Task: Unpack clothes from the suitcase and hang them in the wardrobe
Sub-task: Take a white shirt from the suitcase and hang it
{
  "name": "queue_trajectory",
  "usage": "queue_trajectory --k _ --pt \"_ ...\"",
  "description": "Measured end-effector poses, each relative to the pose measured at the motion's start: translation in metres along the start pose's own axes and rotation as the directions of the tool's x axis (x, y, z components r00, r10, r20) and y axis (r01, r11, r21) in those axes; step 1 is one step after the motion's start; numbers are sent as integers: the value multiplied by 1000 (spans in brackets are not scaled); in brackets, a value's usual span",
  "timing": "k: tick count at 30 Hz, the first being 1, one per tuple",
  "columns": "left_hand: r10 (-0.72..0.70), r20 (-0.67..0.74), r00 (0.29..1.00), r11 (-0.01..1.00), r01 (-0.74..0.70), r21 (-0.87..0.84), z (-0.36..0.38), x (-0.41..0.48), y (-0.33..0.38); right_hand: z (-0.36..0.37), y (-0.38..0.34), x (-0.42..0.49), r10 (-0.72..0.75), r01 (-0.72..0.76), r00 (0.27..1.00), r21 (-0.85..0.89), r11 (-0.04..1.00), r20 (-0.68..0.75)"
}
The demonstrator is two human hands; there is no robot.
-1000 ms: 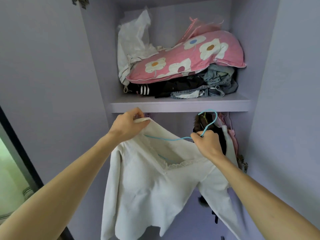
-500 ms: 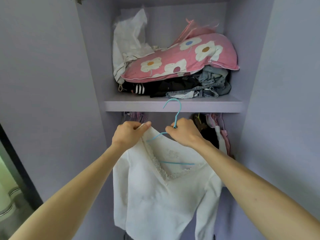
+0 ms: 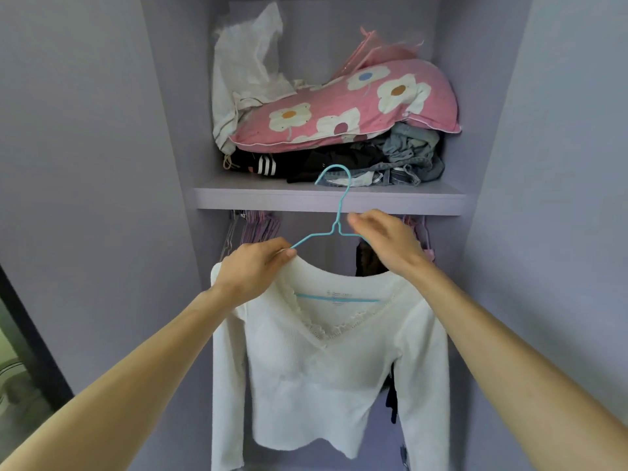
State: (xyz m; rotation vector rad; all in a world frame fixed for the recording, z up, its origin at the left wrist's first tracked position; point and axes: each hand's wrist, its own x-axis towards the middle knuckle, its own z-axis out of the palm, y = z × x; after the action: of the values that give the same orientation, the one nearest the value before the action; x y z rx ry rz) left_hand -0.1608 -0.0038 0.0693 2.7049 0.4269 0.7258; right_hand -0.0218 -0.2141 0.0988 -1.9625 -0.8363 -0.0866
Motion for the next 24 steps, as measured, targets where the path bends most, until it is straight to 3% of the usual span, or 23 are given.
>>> queue_trajectory --k 3,5,9,13,17,21,24 --pt "-63 -38 997 998 63 -14 2 -1 -10 -18 42 -18 161 -155 987 -140 978 28" --pt "-87 -45 995 996 87 -15 1 -1 -16 -14 60 -28 194 -180 977 -142 973 90" --pt "-47 -40 998 998 49 51 4 4 -9 -1 58 -42 113 -107 993 -131 986 45" --pt "17 40 999 958 -4 -287 5 12 15 14 66 -45 -6 10 1000 -196 981 18" --pt "124 102 987 962 -94 -255 16 11 32 19 64 -44 -59 81 996 -375 923 70" --pt "105 61 993 951 -82 -298 23 12 34 15 53 -42 51 -20 990 -222 975 134" --pt "104 71 992 947 -77 -311 25 12 29 5 59 -46 106 -83 988 -200 976 108"
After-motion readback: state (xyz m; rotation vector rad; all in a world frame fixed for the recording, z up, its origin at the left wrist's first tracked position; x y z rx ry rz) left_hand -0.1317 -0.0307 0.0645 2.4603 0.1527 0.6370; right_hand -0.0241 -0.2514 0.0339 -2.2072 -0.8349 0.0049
